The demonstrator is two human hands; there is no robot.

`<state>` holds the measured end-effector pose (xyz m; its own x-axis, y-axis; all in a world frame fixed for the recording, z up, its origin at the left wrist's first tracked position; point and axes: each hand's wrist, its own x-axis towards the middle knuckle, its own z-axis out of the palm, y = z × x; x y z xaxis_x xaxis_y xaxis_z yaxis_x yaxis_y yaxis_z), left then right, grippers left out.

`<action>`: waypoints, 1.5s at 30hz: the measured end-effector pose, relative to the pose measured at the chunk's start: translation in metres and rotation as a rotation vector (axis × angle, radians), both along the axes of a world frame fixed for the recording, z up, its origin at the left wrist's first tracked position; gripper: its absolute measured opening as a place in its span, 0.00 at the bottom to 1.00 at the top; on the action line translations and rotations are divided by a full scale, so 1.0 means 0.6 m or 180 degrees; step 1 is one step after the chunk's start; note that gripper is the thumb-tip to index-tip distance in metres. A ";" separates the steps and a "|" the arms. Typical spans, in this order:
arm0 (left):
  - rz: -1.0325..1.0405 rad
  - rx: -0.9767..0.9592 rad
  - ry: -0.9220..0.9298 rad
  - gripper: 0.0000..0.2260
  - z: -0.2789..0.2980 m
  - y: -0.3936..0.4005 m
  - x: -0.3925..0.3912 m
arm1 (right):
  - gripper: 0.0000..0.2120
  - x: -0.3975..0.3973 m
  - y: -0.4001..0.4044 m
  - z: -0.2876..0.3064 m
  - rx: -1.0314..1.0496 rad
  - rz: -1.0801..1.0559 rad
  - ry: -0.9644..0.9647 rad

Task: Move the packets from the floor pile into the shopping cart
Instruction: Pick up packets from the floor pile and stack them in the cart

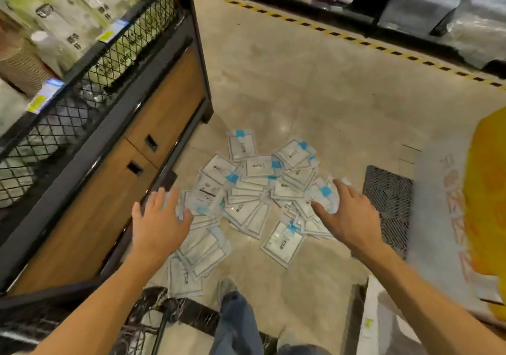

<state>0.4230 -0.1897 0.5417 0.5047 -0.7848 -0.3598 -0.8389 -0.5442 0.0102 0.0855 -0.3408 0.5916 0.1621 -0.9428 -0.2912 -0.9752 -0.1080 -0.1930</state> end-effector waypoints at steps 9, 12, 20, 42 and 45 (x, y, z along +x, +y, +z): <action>-0.0048 0.0607 0.0237 0.32 -0.413 -0.119 0.014 | 0.41 0.027 -0.085 -0.437 0.0688 0.0025 0.0423; -0.0100 0.0755 0.0235 0.32 -0.596 -0.153 0.000 | 0.42 0.032 -0.104 -0.617 0.0785 0.0011 0.0416; -0.0472 0.0611 0.0429 0.32 -1.045 -0.228 0.004 | 0.45 0.069 -0.122 -1.075 0.0952 0.0015 0.0313; 0.0840 0.0567 0.1121 0.40 -1.253 -0.264 -0.005 | 0.12 0.141 -0.124 -1.324 0.1191 -0.1754 -0.1202; 0.1335 0.0255 0.1844 0.30 -1.245 -0.233 -0.021 | 0.17 0.121 -0.119 -1.324 0.0981 -0.1895 -0.1158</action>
<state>0.4105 -0.3296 -0.2055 0.4683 -0.5266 -0.7095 -0.4309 -0.8371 0.3369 0.1579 -0.4123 -0.2026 -0.2121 -0.7858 -0.5809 -0.7213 0.5269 -0.4495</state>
